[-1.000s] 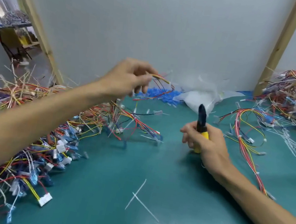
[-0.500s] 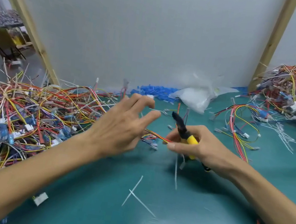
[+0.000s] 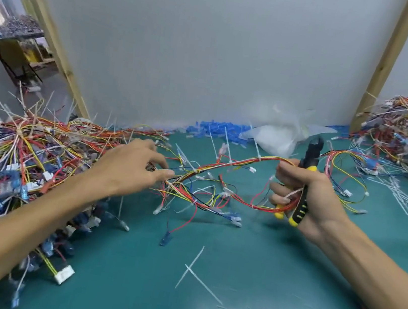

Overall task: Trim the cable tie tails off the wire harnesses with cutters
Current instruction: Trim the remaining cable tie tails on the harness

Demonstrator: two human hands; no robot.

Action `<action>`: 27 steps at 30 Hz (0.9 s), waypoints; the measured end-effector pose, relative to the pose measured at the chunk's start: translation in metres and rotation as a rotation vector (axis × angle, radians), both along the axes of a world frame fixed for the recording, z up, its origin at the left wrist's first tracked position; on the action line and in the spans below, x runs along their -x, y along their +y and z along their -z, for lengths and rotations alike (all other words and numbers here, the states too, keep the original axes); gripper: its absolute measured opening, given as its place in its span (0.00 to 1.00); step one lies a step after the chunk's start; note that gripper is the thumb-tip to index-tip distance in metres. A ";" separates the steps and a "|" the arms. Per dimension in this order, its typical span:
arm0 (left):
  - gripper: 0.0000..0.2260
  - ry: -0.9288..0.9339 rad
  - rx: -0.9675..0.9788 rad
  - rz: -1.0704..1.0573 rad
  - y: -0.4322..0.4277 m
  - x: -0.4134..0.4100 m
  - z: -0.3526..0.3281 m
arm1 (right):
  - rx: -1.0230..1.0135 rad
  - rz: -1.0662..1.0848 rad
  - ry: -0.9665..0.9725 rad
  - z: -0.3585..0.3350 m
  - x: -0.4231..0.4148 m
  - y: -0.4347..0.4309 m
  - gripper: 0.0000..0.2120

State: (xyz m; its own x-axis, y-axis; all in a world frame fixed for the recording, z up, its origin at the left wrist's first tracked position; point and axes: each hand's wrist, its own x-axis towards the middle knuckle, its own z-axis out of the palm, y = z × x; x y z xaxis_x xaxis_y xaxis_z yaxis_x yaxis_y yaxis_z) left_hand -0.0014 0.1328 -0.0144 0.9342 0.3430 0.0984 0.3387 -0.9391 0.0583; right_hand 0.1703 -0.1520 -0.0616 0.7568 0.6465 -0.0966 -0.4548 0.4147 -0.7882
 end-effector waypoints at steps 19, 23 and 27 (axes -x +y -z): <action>0.63 -0.120 -0.201 -0.072 0.019 0.019 -0.002 | -0.211 0.107 0.174 -0.010 -0.028 -0.020 0.19; 0.46 -0.222 -0.353 -0.080 0.032 0.021 -0.008 | -0.197 0.126 0.189 -0.011 -0.030 -0.020 0.17; 0.33 -0.409 -0.616 -0.142 0.037 0.027 -0.011 | -0.183 0.127 0.147 -0.012 -0.033 -0.025 0.16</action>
State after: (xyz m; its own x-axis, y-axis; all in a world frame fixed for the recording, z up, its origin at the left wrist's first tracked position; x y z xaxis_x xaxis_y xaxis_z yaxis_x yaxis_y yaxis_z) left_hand -0.0279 0.1693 -0.0038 0.7330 0.2280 0.6409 0.5228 -0.7916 -0.3163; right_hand 0.2037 -0.1768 -0.0500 0.8195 0.5640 -0.1021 -0.4942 0.6051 -0.6242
